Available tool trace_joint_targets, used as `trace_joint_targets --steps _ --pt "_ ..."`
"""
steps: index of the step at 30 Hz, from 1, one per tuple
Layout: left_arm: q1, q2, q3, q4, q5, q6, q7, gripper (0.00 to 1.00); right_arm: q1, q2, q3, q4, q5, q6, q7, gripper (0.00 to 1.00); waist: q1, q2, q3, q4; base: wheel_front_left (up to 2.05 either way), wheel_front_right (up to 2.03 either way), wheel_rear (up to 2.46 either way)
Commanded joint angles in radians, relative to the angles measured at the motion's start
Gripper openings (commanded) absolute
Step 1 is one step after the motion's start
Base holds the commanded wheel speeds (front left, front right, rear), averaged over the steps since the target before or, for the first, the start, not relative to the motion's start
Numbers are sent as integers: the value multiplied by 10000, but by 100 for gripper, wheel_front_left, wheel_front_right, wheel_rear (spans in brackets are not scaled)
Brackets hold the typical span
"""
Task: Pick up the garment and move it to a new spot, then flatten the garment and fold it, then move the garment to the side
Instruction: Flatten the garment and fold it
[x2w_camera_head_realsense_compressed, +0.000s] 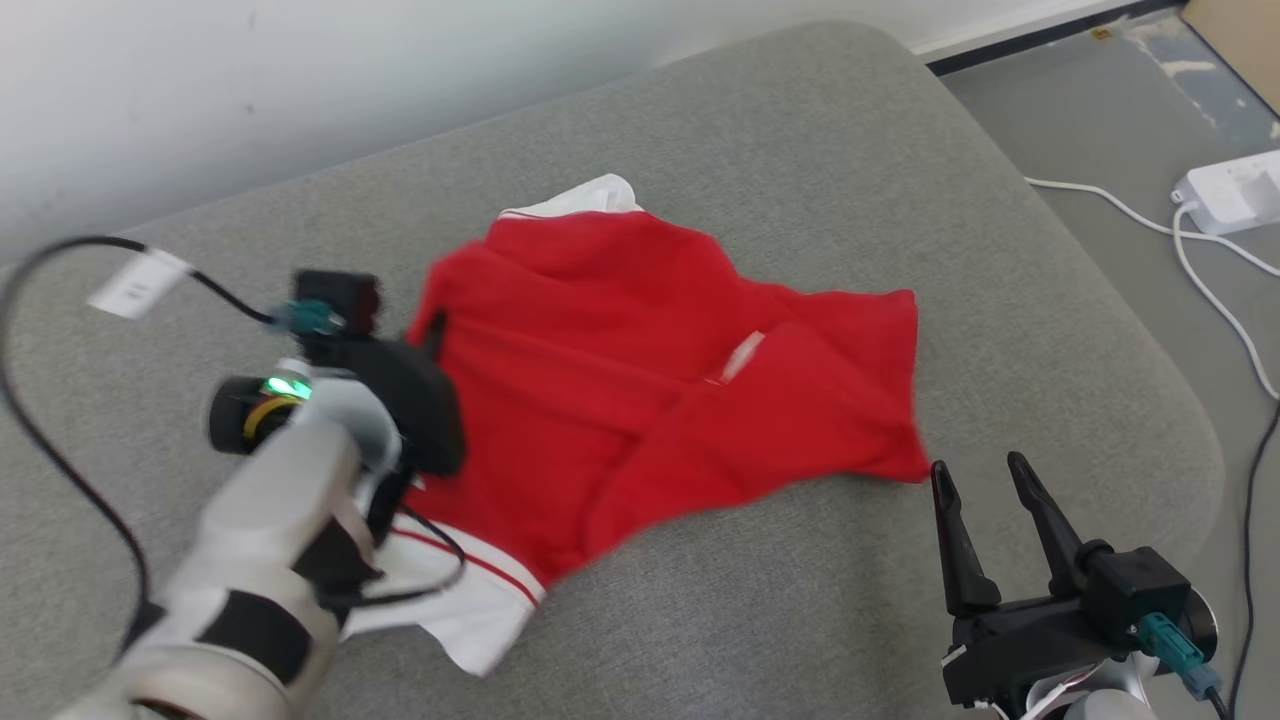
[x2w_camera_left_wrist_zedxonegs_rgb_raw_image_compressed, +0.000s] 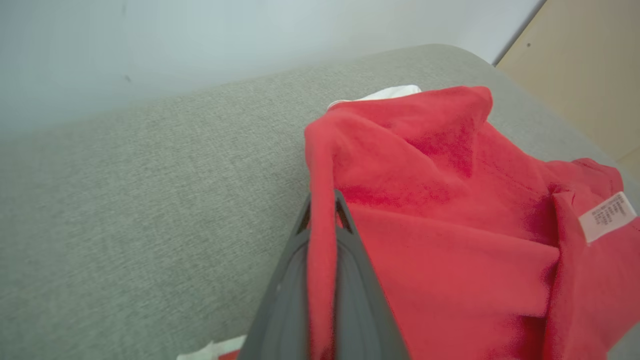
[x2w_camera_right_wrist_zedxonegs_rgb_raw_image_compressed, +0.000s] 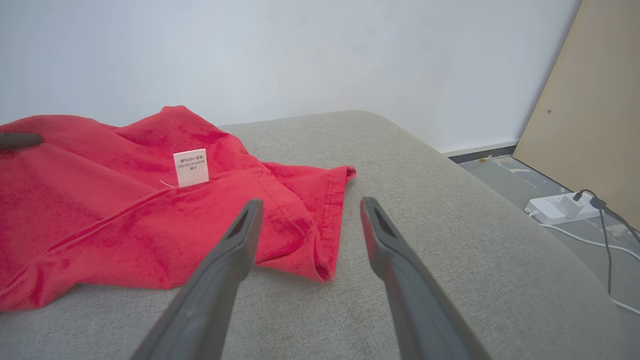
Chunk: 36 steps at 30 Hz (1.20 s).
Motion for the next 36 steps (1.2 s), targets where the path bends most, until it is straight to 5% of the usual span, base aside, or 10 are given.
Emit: trace_joint_targets --steps 1,14,15,16,17,30,36 --pt "-200 203 100 137 -125 -69 -89 0 57 -87 63 -96 52 -5 -11 100 0 -1 -15 77 0 0 0" --pt "-1069 1577 1048 984 -939 -166 -418 0 -60 -193 644 -367 339 -5 -11 100 0 -1 122 169 0 0 0" --pt "-1016 1633 1092 1019 -972 -121 -467 16 -45 -209 676 -349 358 -5 -11 100 0 -1 124 173 0 0 0" --pt "-939 1684 1140 1050 -1005 -112 -520 49 -43 -226 713 -331 366 -5 -11 100 0 -1 123 175 0 0 0" --pt "-877 1744 1172 1084 -1011 -86 -569 100 -49 -240 735 -317 376 -5 -11 100 0 -1 122 179 0 0 0" --pt "-251 2436 1179 653 -761 -514 -1601 100 303 -255 633 -176 408 -5 -11 100 0 -1 -338 597 0 0 0" --pt "1171 2905 2116 -1103 -649 -255 -1652 100 653 -260 452 -183 440 -5 -11 100 0 -1 -767 1081 0 0 0"
